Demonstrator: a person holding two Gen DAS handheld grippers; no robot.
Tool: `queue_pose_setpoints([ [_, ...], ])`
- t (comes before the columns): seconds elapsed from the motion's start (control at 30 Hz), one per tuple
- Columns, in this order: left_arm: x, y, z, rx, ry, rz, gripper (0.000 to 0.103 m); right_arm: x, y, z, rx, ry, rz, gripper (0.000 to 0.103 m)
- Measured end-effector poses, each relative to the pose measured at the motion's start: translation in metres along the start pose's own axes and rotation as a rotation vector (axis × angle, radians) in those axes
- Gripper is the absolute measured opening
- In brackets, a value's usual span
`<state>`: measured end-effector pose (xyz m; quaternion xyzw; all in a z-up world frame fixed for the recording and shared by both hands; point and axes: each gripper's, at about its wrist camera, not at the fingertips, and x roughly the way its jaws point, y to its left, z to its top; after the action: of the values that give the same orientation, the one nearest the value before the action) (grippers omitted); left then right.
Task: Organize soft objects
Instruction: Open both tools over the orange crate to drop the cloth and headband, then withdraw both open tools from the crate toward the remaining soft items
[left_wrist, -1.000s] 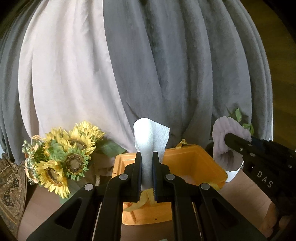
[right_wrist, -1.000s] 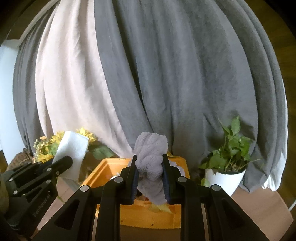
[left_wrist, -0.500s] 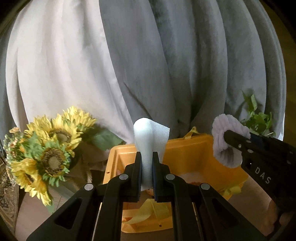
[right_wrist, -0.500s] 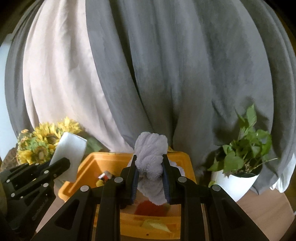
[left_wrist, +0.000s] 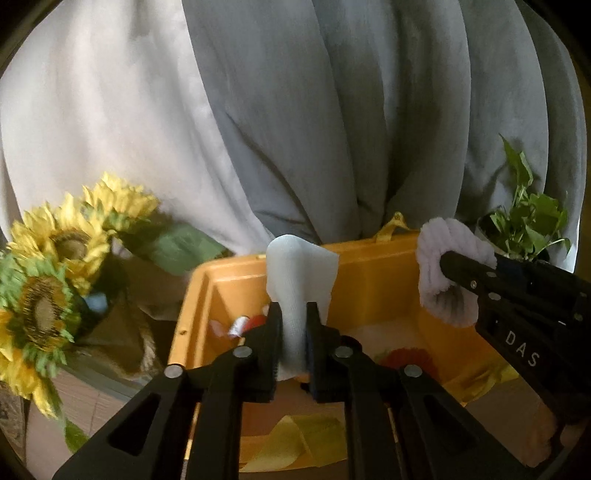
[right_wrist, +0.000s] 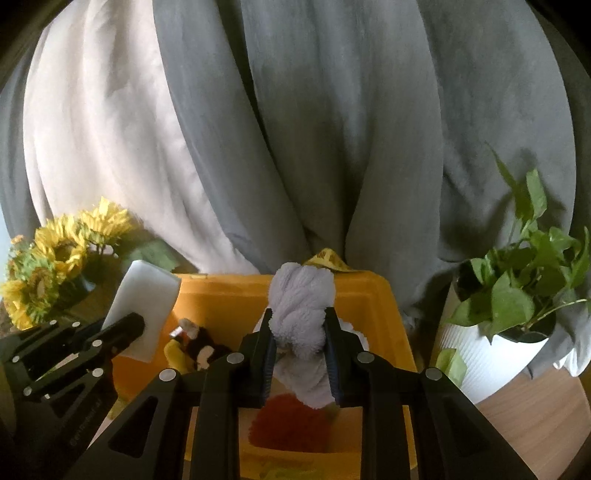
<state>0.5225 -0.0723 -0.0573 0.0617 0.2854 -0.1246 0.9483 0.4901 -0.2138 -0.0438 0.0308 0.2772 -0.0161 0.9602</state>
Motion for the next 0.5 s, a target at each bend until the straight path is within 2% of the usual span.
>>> queue_pose_setpoints([
  [0.03, 0.002, 0.001, -0.001, -0.004, 0.008, -0.007, 0.028, 0.001, 0.000, 0.000, -0.002, -0.001, -0.004, 0.030],
  [0.07, 0.004, 0.001, -0.001, -0.009, 0.014, -0.011, 0.030, 0.002, 0.000, 0.000, -0.002, -0.001, -0.006, 0.039],
  [0.1, 0.005, 0.001, -0.002, -0.012, 0.015, -0.011, 0.034, 0.003, -0.001, 0.000, -0.001, -0.001, -0.009, 0.043],
  [0.13, 0.005, 0.001, -0.003, -0.015, 0.018, -0.010, 0.041, 0.003, -0.001, -0.001, 0.000, -0.002, -0.009, 0.050],
  [0.23, 0.003, 0.001, -0.005, -0.023, 0.016, -0.003, 0.046, 0.002, -0.001, 0.000, 0.003, -0.012, -0.019, 0.062],
  [0.5, -0.019, 0.003, -0.003, -0.038, -0.020, 0.016, 0.048, -0.016, -0.008, 0.002, 0.036, -0.027, -0.045, 0.063],
])
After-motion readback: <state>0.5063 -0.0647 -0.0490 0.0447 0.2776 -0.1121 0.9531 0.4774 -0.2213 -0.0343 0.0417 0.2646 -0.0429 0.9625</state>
